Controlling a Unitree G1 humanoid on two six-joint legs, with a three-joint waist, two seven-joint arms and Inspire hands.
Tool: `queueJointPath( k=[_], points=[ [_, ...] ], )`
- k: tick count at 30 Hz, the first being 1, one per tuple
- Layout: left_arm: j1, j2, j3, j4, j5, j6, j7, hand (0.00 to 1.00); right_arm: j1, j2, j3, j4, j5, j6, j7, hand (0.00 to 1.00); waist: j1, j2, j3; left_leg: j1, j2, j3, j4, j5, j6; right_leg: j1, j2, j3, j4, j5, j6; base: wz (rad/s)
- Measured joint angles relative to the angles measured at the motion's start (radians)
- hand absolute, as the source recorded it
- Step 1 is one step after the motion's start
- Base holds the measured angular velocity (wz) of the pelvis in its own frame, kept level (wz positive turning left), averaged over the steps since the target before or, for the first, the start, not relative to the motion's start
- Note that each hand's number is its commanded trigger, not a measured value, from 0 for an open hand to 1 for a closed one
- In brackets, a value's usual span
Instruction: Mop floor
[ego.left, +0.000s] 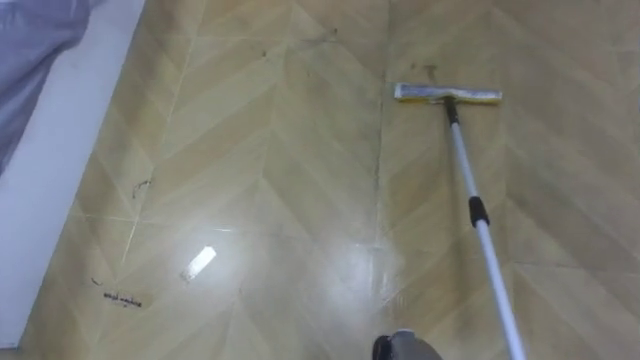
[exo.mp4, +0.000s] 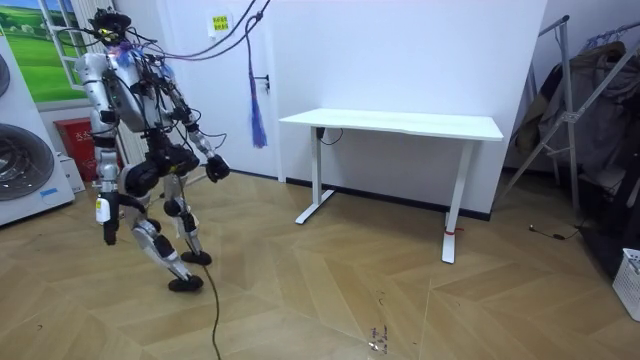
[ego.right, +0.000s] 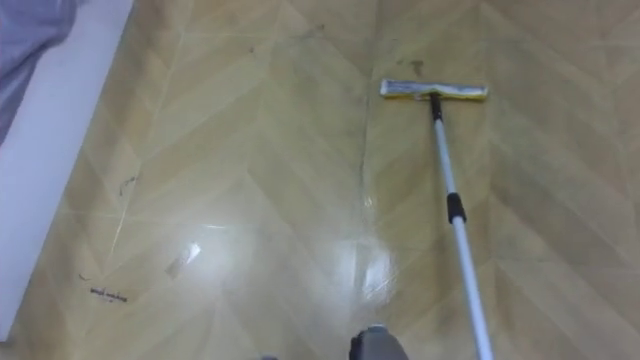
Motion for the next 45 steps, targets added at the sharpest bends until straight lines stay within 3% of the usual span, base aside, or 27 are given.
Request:
queueJointPath(
  k=[2, 4, 5, 7, 8, 9, 10, 11, 13, 15, 16, 18, 20, 22, 24, 26, 28, 29, 31, 33, 35, 36, 37, 39, 40, 42, 45],
  points=[
    [-0.005, 0.005, -0.013, -0.027, -0.004, -0.001, 0.000, 0.00, -0.099, -0.015, 0.012, -0.004, 0.012, -0.001, -0.007, 1.00, 0.014, -0.008, 0.0029, -0.079, -0.006, 0.000, -0.021, -0.001, 0.007, -0.007, 0.009, 0.015, 0.015, -0.014, 0.000, 0.11],
    [0.000, 0.022, -0.011, -0.078, -0.004, -0.005, -0.003, 0.00, -0.180, -0.031, 0.013, -0.048, 0.048, -0.008, -0.011, 1.00, 0.060, -0.036, 0.0008, -0.169, -0.018, 0.003, -0.224, 0.013, -0.002, 0.000, 0.020, 0.037, 0.014, -0.028, 0.000, -0.02],
    [0.006, 0.023, -0.009, -0.080, -0.003, -0.005, -0.005, 0.00, -0.190, -0.029, 0.018, -0.057, 0.062, -0.009, -0.009, 1.00, 0.073, -0.038, 0.0010, -0.178, -0.018, 0.003, -0.289, 0.024, -0.007, 0.012, 0.028, 0.041, 0.007, -0.032, 0.001, -0.26],
    [0.037, 0.024, -0.005, -0.078, -0.001, -0.007, -0.020, 0.00, -0.195, -0.022, 0.020, -0.073, 0.094, -0.016, 0.023, 1.00, 0.101, -0.039, -0.0027, -0.143, -0.026, -0.008, -0.452, 0.125, 0.018, 0.111, 0.033, 0.043, -0.038, -0.067, 0.012, -0.15],
    [0.047, 0.026, -0.005, -0.076, -0.002, -0.010, -0.030, 0.00, -0.183, -0.022, 0.021, -0.073, 0.096, -0.015, 0.032, 1.00, 0.101, -0.041, -0.0063, -0.124, -0.029, -0.008, -0.461, 0.144, 0.024, 0.138, 0.028, 0.044, -0.054, -0.074, 0.018, 0.11],
    [0.050, 0.028, -0.005, -0.069, -0.002, -0.014, -0.046, 0.00, -0.150, -0.030, 0.022, -0.074, 0.101, -0.011, 0.044, 1.00, 0.099, -0.047, -0.0187, -0.098, -0.038, 0.000, -0.472, 0.159, 0.038, 0.174, 0.015, 0.042, -0.079, -0.088, 0.024, 0.20],
    [0.039, 0.028, -0.004, -0.061, -0.001, -0.015, -0.056, 0.00, -0.117, -0.040, 0.025, -0.071, 0.102, -0.008, 0.055, 1.00, 0.096, -0.042, -0.0290, -0.085, -0.039, 0.025, -0.467, 0.168, 0.072, 0.195, 0.003, 0.040, -0.081, -0.088, 0.031, 0.20],
    [0.032, 0.024, -0.003, -0.052, 0.000, -0.016, -0.059, 0.00, -0.096, -0.046, 0.027, -0.068, 0.102, -0.009, 0.058, 1.00, 0.097, -0.041, -0.0283, -0.081, -0.040, 0.032, -0.455, 0.160, 0.090, 0.194, -0.007, 0.038, -0.060, -0.092, 0.037, 0.09],
    [0.001, 0.020, -0.003, -0.039, 0.003, -0.023, -0.068, 0.00, -0.008, -0.060, 0.036, -0.046, 0.097, -0.010, 0.055, 1.00, 0.089, -0.021, -0.0230, -0.064, -0.065, 0.032, -0.391, 0.097, 0.134, 0.121, -0.020, 0.048, 0.155, -0.027, 0.089, 0.15],
    [-0.006, 0.015, -0.003, -0.063, 0.029, -0.039, -0.065, 0.00, 0.057, -0.062, 0.040, -0.042, 0.092, -0.008, 0.033, 1.00, 0.070, 0.010, -0.0285, -0.057, -0.075, 0.024, -0.372, 0.059, 0.151, 0.041, -0.020, 0.071, 0.219, -0.008, 0.101, 0.23],
    [-0.013, 0.012, -0.002, -0.070, 0.031, -0.044, -0.062, 0.00, 0.089, -0.057, 0.040, -0.042, 0.092, -0.011, 0.020, 1.00, 0.052, 0.032, -0.0267, -0.050, -0.075, 0.024, -0.373, 0.039, 0.157, -0.025, -0.023, 0.073, 0.205, -0.007, 0.103, 0.08],
    [-0.009, 0.012, -0.002, -0.074, 0.030, -0.044, -0.056, 0.00, 0.126, -0.034, 0.038, -0.042, 0.093, -0.027, 0.004, 1.00, 0.034, 0.057, -0.0223, -0.021, -0.076, 0.025, -0.389, 0.017, 0.158, -0.089, -0.036, 0.066, 0.089, 0.007, 0.099, -0.10],
    [0.009, 0.012, -0.002, -0.083, 0.043, -0.039, -0.053, 0.00, 0.162, -0.003, 0.035, -0.042, 0.095, -0.048, 0.000, 1.00, 0.013, 0.064, -0.0278, 0.011, -0.076, 0.025, -0.416, 0.003, 0.152, -0.118, -0.051, 0.047, -0.095, 0.073, 0.088, -0.07],
    [0.040, 0.004, 0.002, -0.093, 0.086, -0.021, -0.048, 0.00, 0.214, 0.023, 0.027, -0.044, 0.095, -0.060, 0.003, 1.00, -0.011, 0.052, -0.0262, 0.076, -0.079, 0.019, -0.435, -0.034, 0.135, -0.113, -0.058, 0.042, -0.224, 0.187, 0.077, 0.05],
    [0.066, -0.006, 0.002, -0.096, 0.093, -0.011, -0.049, 0.00, 0.255, 0.026, 0.018, -0.051, 0.092, -0.057, 0.005, 1.00, -0.009, 0.048, -0.0329, 0.121, -0.070, 0.009, -0.439, -0.064, 0.112, -0.070, -0.043, 0.027, -0.222, 0.208, 0.061, -0.05],
    [0.071, -0.005, 0.009, -0.095, 0.092, 0.002, -0.048, 0.00, 0.270, 0.039, 0.018, -0.061, 0.088, -0.048, 0.006, 1.00, -0.011, 0.035, -0.0287, 0.150, -0.054, 0.005, -0.415, -0.087, 0.083, -0.048, -0.037, 0.016, -0.186, 0.194, 0.034, -0.05],
    [0.051, -0.006, 0.020, -0.088, 0.070, 0.007, -0.041, 0.00, 0.267, 0.054, 0.018, -0.061, 0.090, -0.048, 0.012, 1.00, -0.020, 0.023, -0.0228, 0.143, -0.035, -0.001, -0.326, -0.098, 0.062, -0.033, -0.030, -0.006, -0.126, 0.127, 0.004, 0.15],
    [0.046, -0.007, 0.019, -0.086, 0.064, 0.005, -0.037, 0.00, 0.266, 0.056, 0.017, -0.060, 0.090, -0.048, 0.013, 1.00, -0.022, 0.023, -0.0228, 0.139, -0.034, -0.008, -0.299, -0.098, 0.061, -0.028, -0.028, -0.012, -0.114, 0.112, -0.001, 0.22],
    [0.042, -0.009, 0.016, -0.080, 0.045, 0.002, -0.021, 0.00, 0.202, 0.052, 0.018, -0.037, 0.078, -0.034, 0.001, 1.00, -0.022, 0.009, -0.0211, 0.105, -0.020, -0.016, -0.180, -0.081, 0.031, -0.016, -0.016, -0.018, -0.062, 0.058, -0.022, 0.07],
    [0.042, -0.010, 0.012, -0.080, 0.021, 0.001, -0.012, 0.00, 0.125, 0.033, 0.019, -0.027, 0.069, -0.012, -0.010, 1.00, -0.017, -0.005, -0.0152, 0.071, -0.017, -0.023, -0.126, -0.067, -0.006, -0.011, -0.013, -0.015, -0.043, 0.035, -0.030, 0.05],
    [0.031, -0.005, 0.002, -0.080, 0.017, -0.002, -0.002, 0.00, 0.022, 0.012, 0.016, -0.028, 0.064, -0.002, -0.024, 1.00, -0.009, -0.012, -0.0110, 0.002, -0.019, -0.027, -0.180, -0.067, -0.005, -0.011, -0.007, -0.007, -0.048, 0.035, -0.024, -0.01],
    [0.030, 0.002, -0.001, -0.080, 0.018, -0.008, 0.000, 0.00, -0.049, 0.000, 0.016, -0.034, 0.067, -0.006, -0.030, 1.00, 0.012, -0.021, -0.0068, -0.036, -0.018, -0.025, -0.260, -0.060, -0.009, -0.006, -0.007, -0.007, -0.057, 0.040, -0.030, -0.30],
    [0.028, 0.004, -0.001, -0.081, 0.019, -0.014, 0.004, 0.00, -0.111, -0.013, 0.016, -0.044, 0.065, -0.011, -0.031, 1.00, 0.022, -0.023, -0.0061, -0.065, -0.018, -0.026, -0.352, -0.023, -0.011, 0.002, -0.002, -0.009, -0.066, 0.042, -0.031, -0.25],
    [0.025, 0.006, -0.001, -0.080, 0.017, -0.020, 0.018, 0.00, -0.173, -0.027, 0.015, -0.063, 0.067, -0.026, -0.025, 1.00, 0.034, -0.024, -0.0075, -0.069, -0.020, -0.023, -0.401, 0.072, 0.003, 0.022, -0.002, -0.010, -0.078, 0.039, -0.025, 0.02],
    [0.021, 0.008, -0.002, -0.077, 0.017, -0.026, 0.019, 0.00, -0.204, -0.037, 0.014, -0.071, 0.068, -0.039, -0.018, 1.00, 0.046, -0.021, -0.0102, -0.053, -0.020, -0.024, -0.414, 0.097, 0.033, 0.039, -0.002, -0.011, -0.090, 0.037, -0.021, 0.13],
    [0.008, 0.015, -0.002, -0.065, 0.017, -0.035, 0.019, 0.00, -0.221, -0.037, 0.006, -0.067, 0.063, -0.035, -0.001, 1.00, 0.052, -0.029, -0.0077, -0.031, -0.023, -0.025, -0.428, 0.096, 0.044, 0.069, -0.007, -0.019, -0.117, 0.034, -0.015, 0.17],
    [-0.004, 0.026, 0.001, -0.049, 0.018, -0.039, 0.010, 0.00, -0.159, -0.036, -0.014, -0.072, 0.063, -0.053, 0.028, 1.00, 0.054, -0.033, -0.0050, 0.005, -0.021, -0.029, -0.443, 0.079, 0.059, 0.120, -0.008, -0.027, -0.159, 0.033, -0.009, 0.02]
  ],
)
